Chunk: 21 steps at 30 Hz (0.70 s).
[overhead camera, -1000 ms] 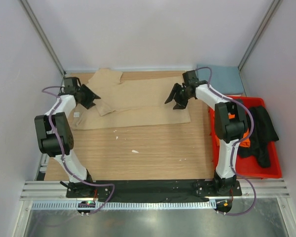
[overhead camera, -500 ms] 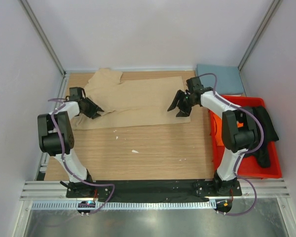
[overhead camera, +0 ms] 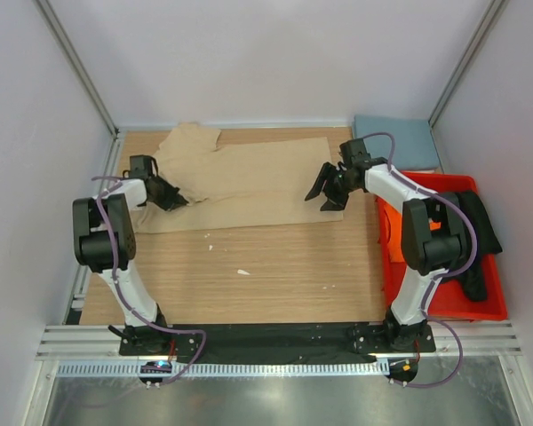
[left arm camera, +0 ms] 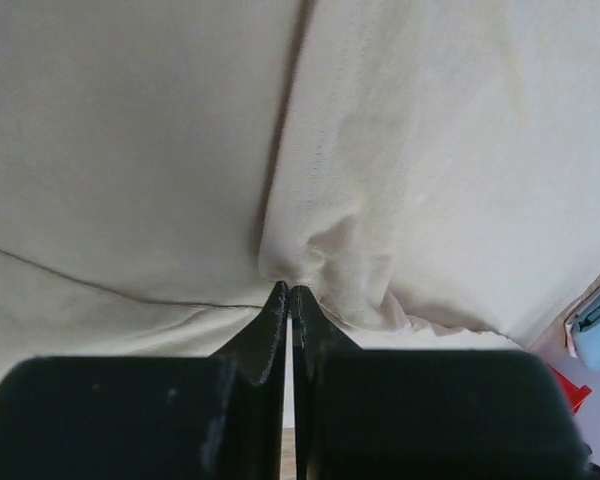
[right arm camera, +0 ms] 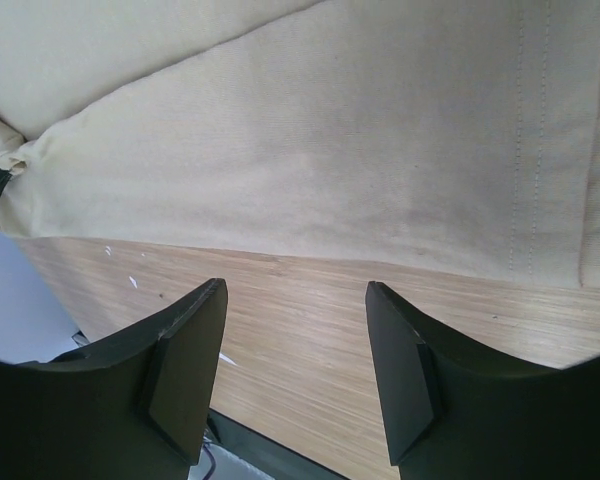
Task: Fold and stack the t-shirts
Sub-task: Fold the tshirt
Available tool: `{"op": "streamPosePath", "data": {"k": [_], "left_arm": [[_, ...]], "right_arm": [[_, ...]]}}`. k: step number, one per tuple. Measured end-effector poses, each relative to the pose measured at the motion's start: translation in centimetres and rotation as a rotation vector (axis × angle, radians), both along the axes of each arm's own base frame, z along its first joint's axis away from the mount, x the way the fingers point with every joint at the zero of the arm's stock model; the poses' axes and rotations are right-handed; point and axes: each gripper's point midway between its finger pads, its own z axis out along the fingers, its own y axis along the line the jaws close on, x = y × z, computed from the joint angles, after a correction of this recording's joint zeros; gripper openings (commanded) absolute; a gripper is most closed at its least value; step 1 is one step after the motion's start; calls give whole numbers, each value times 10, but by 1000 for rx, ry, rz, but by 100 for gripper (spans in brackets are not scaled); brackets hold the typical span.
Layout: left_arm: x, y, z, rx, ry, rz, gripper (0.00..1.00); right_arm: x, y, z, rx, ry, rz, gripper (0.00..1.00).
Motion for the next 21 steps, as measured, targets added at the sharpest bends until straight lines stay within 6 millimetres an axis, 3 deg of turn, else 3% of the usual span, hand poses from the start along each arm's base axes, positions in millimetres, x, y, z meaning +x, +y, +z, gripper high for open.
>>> {"op": "streamPosePath", "data": {"k": [5,8,13,16,21], "left_arm": [[20,-10,20,4,-54,-27,0],[44,-20,37,-4,-107,-46,2],[96,-34,52,-26,-206,-87,30],[109,-32,63,20,-250,-120,59],[101,-18,95,145,-283,-157,66]], "right_arm": [[0,-1,0,-3,-5,10,63],[0,-1,0,-3,-6,10,64],[10,-3,-1,-10,-7,9,64],[20,-4,-4,-23,-16,12,64],[19,-11,-11,-59,-8,17,65]]}}
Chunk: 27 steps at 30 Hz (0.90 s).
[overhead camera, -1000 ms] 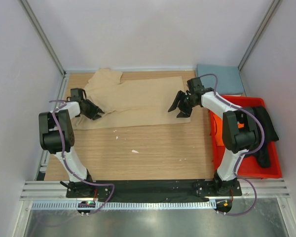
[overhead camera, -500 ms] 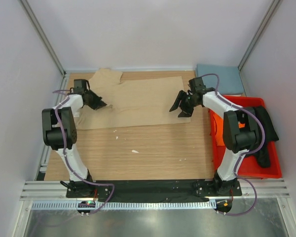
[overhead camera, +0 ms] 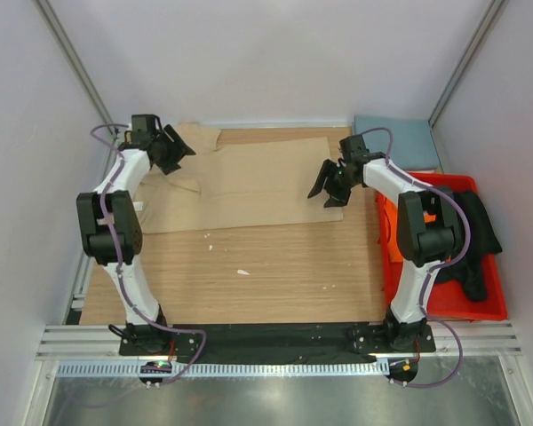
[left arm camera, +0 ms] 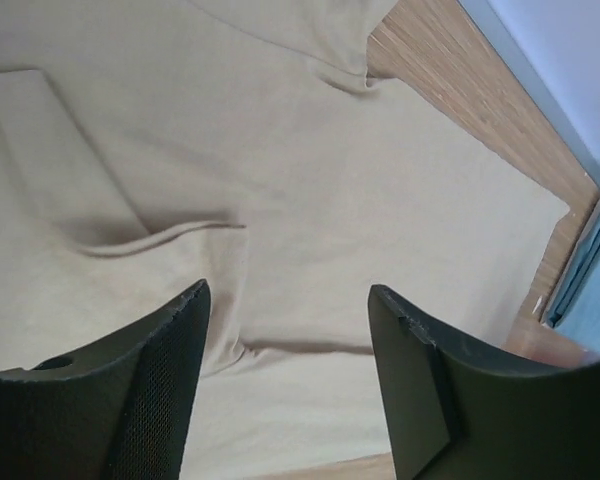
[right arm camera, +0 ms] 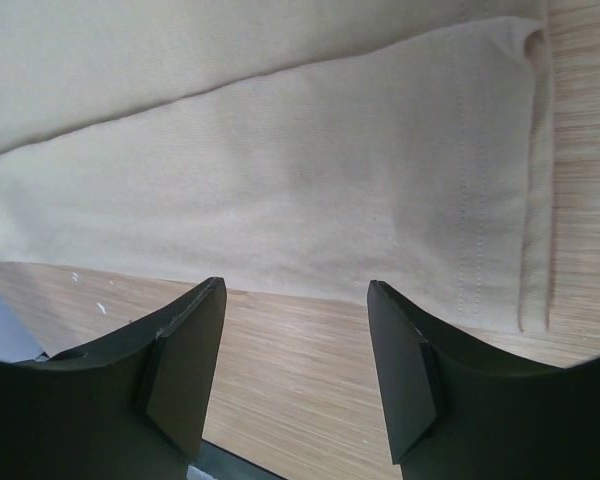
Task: Fold and stack the t-shirts
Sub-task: Fold the tshirt
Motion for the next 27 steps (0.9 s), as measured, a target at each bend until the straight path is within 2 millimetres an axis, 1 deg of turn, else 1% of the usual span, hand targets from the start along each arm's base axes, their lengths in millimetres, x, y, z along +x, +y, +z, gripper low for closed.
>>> {"op": "streamPosePath", "data": {"k": [3,5,7,9,10,12,13,14,15,16,17,19,20,22,24,26,27], "left_arm": [[-24,7,21,63,-16,-5,66],[-45,12,29,96,-7,-8,65],[-60,15,28,104,13,-9,63],[-72,22,18,103,51,7,60],[-78,27,8,101,80,23,59],[-95,41,-13,89,151,68,53],[-102,48,-22,81,181,90,49],[-109,56,-30,71,213,119,42],[-118,65,-38,56,248,153,39],[-123,73,-43,47,269,179,35],[-128,79,-47,39,283,201,34],[-134,93,-52,26,300,244,34],[-136,97,-54,23,306,256,33],[-144,102,-58,18,317,275,33],[-155,105,-60,15,322,291,32],[-164,107,-61,12,329,303,32],[-167,109,-62,11,329,309,31]], "right_arm": [[-1,-4,-4,-28,-1,11,65],[0,-5,-6,-42,-1,39,68],[11,1,-5,-41,-22,70,70],[30,19,0,-10,-76,109,70],[43,31,4,10,-111,129,70],[72,64,13,58,-198,180,70],[87,82,21,83,-248,205,70],[103,104,28,111,-304,233,69],[115,125,34,138,-353,259,67],[123,142,39,160,-394,281,66],[130,163,45,188,-439,304,65],[134,193,49,239,-481,332,61],[135,209,51,268,-506,347,61],[132,237,49,315,-534,375,60],[130,261,46,352,-559,397,61],[127,277,39,372,-571,411,60],[125,286,35,383,-575,416,58]]}}
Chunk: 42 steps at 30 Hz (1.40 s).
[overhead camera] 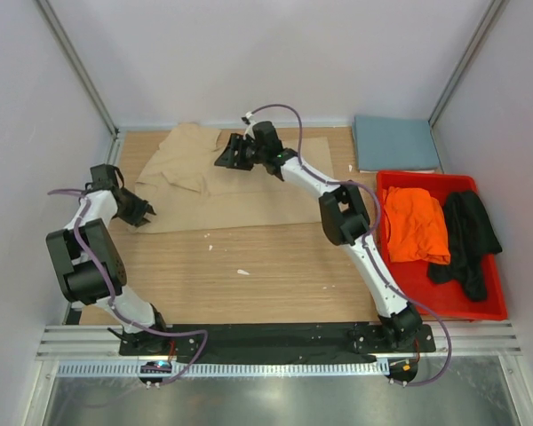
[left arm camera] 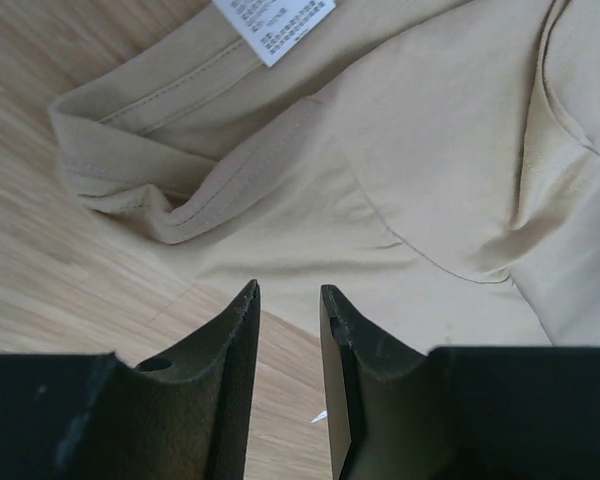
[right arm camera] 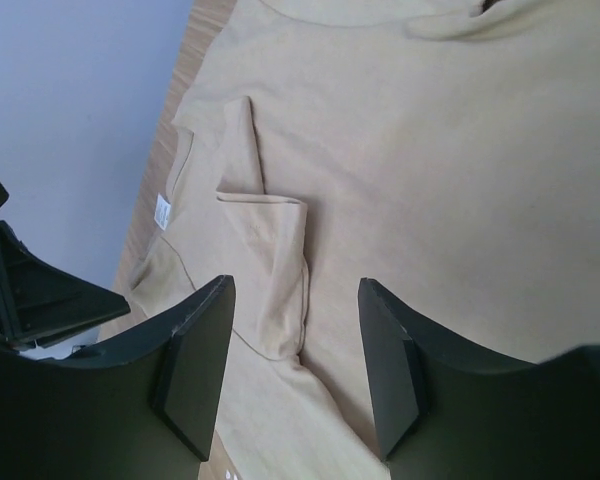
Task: Fold and stack the t-shirts
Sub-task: Fold the tshirt
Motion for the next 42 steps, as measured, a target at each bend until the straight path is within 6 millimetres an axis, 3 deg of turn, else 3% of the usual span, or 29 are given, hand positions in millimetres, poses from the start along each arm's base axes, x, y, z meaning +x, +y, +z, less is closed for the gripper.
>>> {"op": "streamPosePath", "data": {"k": [4,8,11,14,19,22,24,26,29,34,37,42], "left_arm": [[-16,6,-4,-4,12,28,27],[-29,11,-6,16,23,31,31],[-31,14,-3,43,20,20,31],[-33,17,1,66,19,6,34],[-32,32,15,129,28,-8,44],[-26,50,25,172,27,-11,36],[-21,59,25,193,34,-24,32],[-19,63,19,199,51,-47,30],[-22,61,5,183,87,-92,29],[-25,53,-3,159,90,-156,33],[-25,51,-4,153,85,-178,33],[-24,49,-13,133,99,-200,32]], "right_arm": [[-10,19,-18,-3,23,18,55],[-24,15,-41,-92,71,2,56],[-38,-5,-56,-224,140,-19,57],[-53,-32,-52,-352,165,-40,60],[-82,-83,-9,-513,135,-55,62],[-98,-111,20,-557,95,-60,62],[-115,-132,27,-577,99,-57,62],[-131,-152,24,-595,116,-57,62],[-148,-182,-1,-636,184,-64,62],[-158,-223,-39,-682,303,-85,61],[-151,-233,-39,-668,310,-107,61],[-147,-231,-36,-641,300,-97,61]]}}
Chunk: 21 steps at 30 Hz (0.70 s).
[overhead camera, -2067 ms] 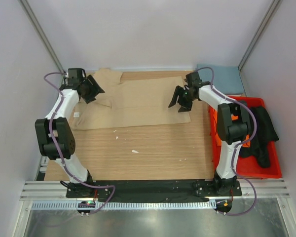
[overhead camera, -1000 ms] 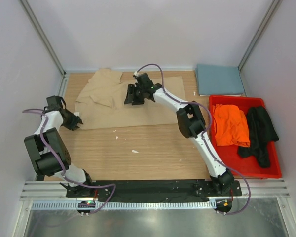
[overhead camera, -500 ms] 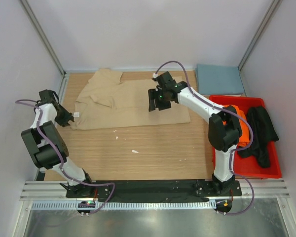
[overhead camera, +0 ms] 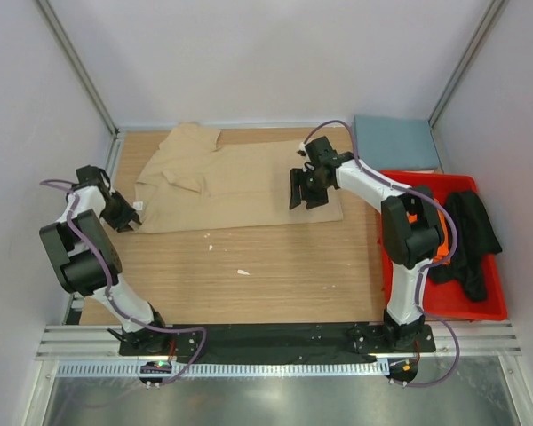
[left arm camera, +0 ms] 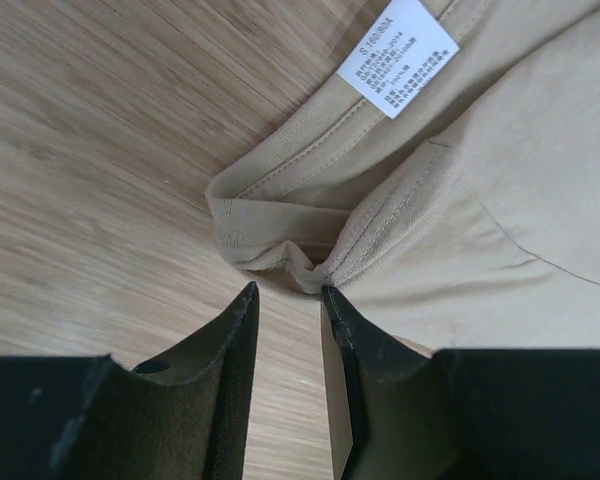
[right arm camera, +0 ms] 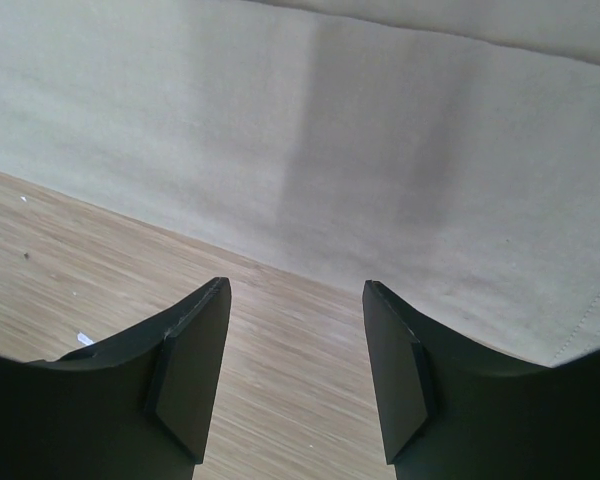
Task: Fold and stack the t-shirts
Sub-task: Fold the tshirt
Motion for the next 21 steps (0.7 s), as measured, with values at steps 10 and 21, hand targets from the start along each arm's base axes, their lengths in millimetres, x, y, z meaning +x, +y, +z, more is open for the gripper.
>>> {"op": "streamPosePath", "data": {"k": [10,21], "left_arm": [[4,-2,-15,-22,28,-8,30],[9,0,-14,-13,12,-6,34]], "right_arm": [[-2,5,2,28,6,20,61],[-5,8,-9,36,40,29,61]]}}
